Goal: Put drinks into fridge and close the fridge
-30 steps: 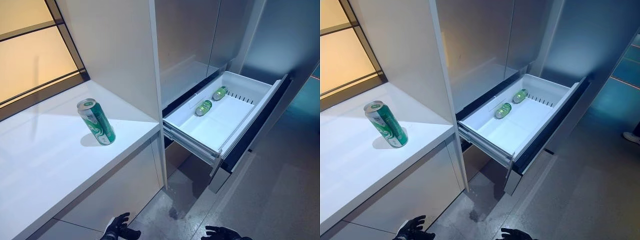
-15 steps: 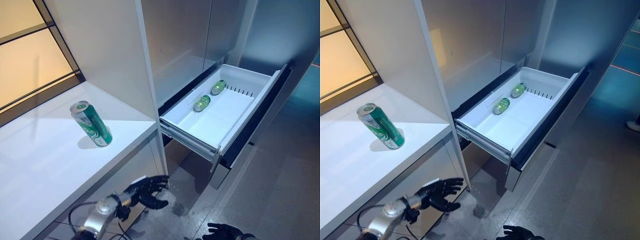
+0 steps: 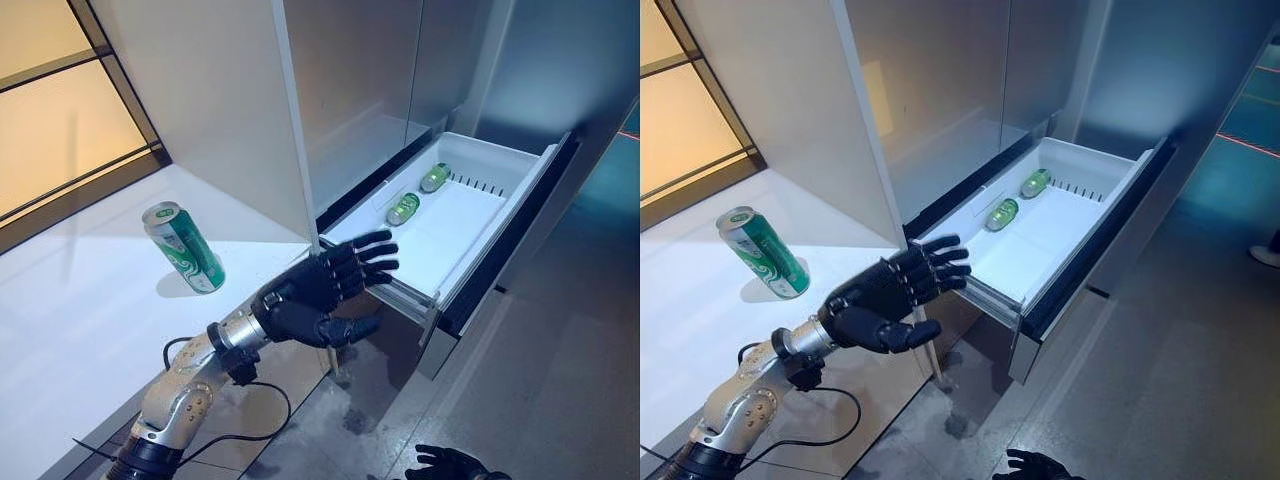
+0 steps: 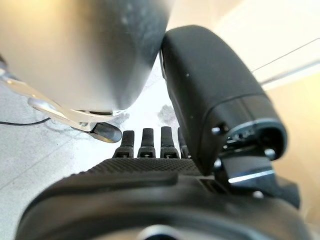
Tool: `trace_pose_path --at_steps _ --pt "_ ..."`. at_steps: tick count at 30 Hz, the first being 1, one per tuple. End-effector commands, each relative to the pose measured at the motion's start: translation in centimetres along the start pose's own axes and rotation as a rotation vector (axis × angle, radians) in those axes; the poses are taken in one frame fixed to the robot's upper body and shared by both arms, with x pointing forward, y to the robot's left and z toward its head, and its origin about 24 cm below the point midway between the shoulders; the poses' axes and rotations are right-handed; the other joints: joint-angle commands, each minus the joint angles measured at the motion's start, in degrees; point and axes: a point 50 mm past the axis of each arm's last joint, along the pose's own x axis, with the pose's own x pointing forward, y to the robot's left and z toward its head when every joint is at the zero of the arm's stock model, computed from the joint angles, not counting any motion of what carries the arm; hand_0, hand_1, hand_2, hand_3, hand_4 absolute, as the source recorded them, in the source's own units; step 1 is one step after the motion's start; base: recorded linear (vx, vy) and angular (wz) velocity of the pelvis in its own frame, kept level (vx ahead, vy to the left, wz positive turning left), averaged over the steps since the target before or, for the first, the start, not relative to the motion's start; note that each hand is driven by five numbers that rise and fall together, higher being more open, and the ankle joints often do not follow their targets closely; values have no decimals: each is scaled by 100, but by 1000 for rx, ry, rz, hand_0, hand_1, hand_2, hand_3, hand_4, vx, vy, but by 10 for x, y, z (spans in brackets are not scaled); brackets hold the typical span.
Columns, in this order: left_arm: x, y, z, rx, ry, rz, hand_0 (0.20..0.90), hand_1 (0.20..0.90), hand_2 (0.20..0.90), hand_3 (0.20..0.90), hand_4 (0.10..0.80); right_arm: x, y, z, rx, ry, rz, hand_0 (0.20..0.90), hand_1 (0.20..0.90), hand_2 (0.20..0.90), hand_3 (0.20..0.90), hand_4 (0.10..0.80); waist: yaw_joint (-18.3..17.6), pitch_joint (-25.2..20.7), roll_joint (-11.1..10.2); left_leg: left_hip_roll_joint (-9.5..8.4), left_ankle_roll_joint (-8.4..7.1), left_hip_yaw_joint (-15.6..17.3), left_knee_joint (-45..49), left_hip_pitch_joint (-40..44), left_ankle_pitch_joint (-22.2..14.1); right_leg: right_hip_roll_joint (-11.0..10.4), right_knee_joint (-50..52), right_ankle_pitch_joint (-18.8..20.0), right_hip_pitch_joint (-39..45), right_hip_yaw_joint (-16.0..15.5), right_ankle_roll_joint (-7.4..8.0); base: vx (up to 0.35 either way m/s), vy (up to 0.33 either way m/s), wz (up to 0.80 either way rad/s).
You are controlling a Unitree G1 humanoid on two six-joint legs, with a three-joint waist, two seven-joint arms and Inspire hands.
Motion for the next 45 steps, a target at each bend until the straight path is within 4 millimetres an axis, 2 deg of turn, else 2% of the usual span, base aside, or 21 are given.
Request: trace_pose_path --at_steps 1,6,10,16,23,30,37,45 --pt "15 -9 74 174 -430 -90 900 900 900 900 800 -3 14 -33 -20 99 17 900 900 900 900 800 112 -290 -206 -404 295 57 89 -67 -527 157 552 -660 -172 275 123 0 0 0" --pt "3 -11 106 381 -584 -4 900 900 900 900 800 -2 21 -36 -12 101 30 900 900 900 900 800 179 -342 -222 -409 268 -34 81 -30 -539 158 528 -716 -101 197 87 0 0 0" --pt "-5 -8 121 486 -655 95 900 900 900 900 800 -1 24 -35 -8 99 40 900 900 900 900 800 238 -382 -225 -415 244 -88 69 -25 -528 160 508 -745 -66 132 70 0 0 0" --pt "-25 5 139 636 -766 387 900 900 900 900 800 1 25 -31 -12 106 49 900 900 900 900 800 372 -425 -222 -422 196 -178 58 -27 -509 141 499 -803 -16 2 45 2 -1 2" --pt "-39 25 135 741 -672 686 900 900 900 900 800 3 25 -24 -20 114 50 900 900 900 900 800 544 -408 -199 -414 157 -258 63 -51 -466 98 576 -878 9 -195 28 -3 5 12" --pt "-50 47 125 751 -502 843 900 900 900 900 800 2 19 -21 -45 107 58 900 900 900 900 800 618 -355 -192 -388 129 -288 70 -73 -411 77 719 -942 -14 -308 30 4 16 12" --pt "-60 63 116 750 -370 915 900 900 900 900 800 0 14 -23 -55 101 67 900 900 900 900 800 599 -256 -197 -375 114 -263 70 -75 -381 59 773 -944 -29 -339 68 1 2 1" --pt "-62 69 111 709 -306 874 900 900 900 900 800 -3 8 -26 -46 110 60 900 900 900 900 800 534 -193 -194 -362 105 -202 56 -48 -383 48 749 -911 -27 -313 114 0 0 0"
